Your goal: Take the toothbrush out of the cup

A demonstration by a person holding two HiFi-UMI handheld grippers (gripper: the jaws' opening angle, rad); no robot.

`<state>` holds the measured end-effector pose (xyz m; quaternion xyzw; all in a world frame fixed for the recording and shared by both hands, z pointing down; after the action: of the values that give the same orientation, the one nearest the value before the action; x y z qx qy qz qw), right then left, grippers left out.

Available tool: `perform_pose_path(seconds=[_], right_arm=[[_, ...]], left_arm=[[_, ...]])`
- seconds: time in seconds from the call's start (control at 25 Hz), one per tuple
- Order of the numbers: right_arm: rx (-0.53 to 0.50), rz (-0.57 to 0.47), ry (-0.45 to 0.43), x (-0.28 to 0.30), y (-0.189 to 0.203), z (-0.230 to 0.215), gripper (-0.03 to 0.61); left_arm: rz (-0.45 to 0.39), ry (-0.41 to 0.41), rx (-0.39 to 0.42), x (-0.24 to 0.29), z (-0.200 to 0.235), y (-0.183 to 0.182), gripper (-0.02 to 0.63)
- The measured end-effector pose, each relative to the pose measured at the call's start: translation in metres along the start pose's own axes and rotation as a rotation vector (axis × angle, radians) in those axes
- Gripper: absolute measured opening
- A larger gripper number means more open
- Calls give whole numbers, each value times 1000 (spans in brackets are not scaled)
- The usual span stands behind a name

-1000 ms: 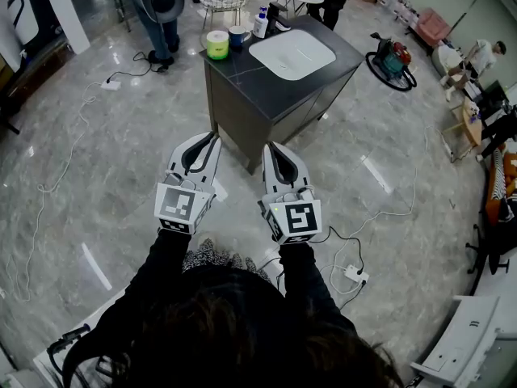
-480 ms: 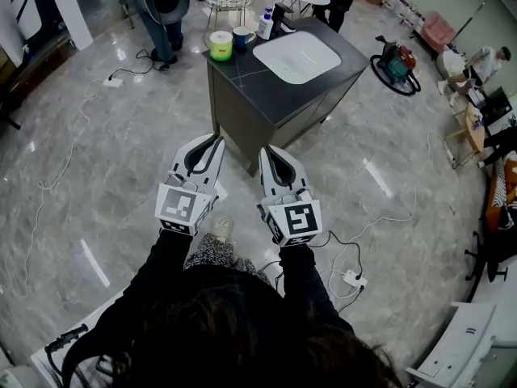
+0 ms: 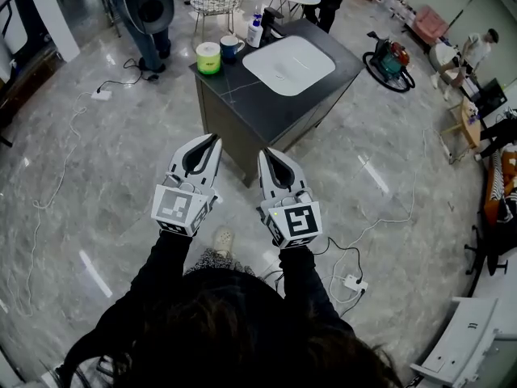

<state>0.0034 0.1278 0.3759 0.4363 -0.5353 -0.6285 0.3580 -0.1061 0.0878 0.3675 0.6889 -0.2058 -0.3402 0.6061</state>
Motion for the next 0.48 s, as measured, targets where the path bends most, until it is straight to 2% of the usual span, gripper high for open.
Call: perform_pose_path(seconds=[0.12, 0.32, 0.48], right_arm=[[0, 3, 3, 18, 5, -10, 5], [2, 14, 10, 48, 16, -27, 5], [1, 18, 15, 67, 18, -38, 5]], left_arm=[[-2, 6, 8, 18, 13, 5, 24], [-16, 28, -44, 44, 36, 16, 9], [6, 44, -30, 62, 48, 21, 9]])
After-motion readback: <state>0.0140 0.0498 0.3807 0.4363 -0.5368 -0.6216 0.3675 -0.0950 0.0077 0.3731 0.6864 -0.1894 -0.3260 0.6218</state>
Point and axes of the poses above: the fingertips, and each gripper's own axes: x forward along the fingers, z to its left, y out of its underside, the point moved 2 cm from there along -x, backward along the fingers, and after that the axes turned 7 degrees about -z, right-handed, at the moved point
